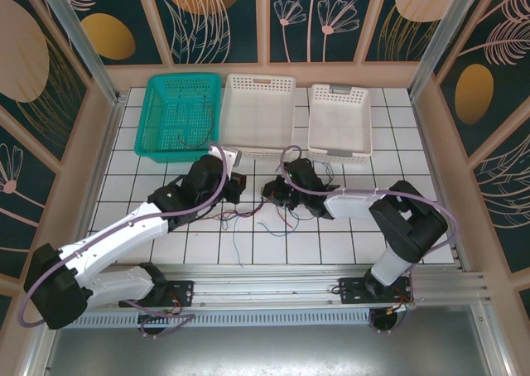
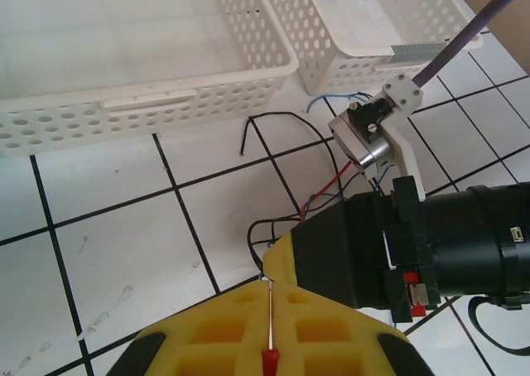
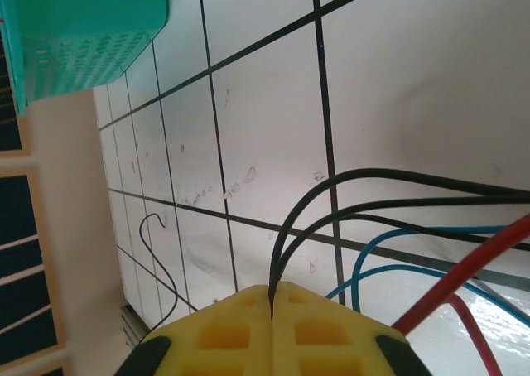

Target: Untangle the cables

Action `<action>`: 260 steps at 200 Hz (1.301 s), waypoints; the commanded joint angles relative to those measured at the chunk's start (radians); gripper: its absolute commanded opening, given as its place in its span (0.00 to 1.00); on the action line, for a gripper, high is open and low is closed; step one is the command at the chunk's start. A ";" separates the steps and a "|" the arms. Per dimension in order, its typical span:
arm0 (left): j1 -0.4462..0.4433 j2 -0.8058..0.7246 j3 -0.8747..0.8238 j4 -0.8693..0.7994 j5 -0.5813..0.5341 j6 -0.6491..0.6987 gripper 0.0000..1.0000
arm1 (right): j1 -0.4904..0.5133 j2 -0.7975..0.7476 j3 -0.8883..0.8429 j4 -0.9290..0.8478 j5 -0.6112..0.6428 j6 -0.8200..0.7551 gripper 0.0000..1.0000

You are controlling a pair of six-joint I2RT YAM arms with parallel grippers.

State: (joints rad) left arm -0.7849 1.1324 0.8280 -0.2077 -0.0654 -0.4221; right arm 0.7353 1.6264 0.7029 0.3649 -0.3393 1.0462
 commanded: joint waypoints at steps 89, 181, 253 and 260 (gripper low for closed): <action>-0.007 -0.031 0.026 -0.168 -0.318 0.069 0.00 | -0.095 -0.399 -0.170 -0.224 0.284 -0.095 0.00; 0.028 -0.088 0.137 -0.346 -0.540 0.105 0.00 | -0.362 -0.797 -0.309 -0.471 0.229 -0.183 0.00; 0.063 -0.128 0.119 -0.381 -0.630 0.140 0.00 | -0.575 -0.971 -0.277 -0.670 0.132 -0.269 0.00; 0.068 -0.130 0.107 -0.376 -0.635 0.142 0.00 | -0.601 -0.985 -0.258 -0.698 0.121 -0.284 0.00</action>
State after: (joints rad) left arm -0.7380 1.0218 0.9356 -0.5507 -0.6170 -0.3145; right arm 0.2127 0.6899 0.3973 -0.2039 -0.1791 0.8310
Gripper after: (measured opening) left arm 0.071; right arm 0.042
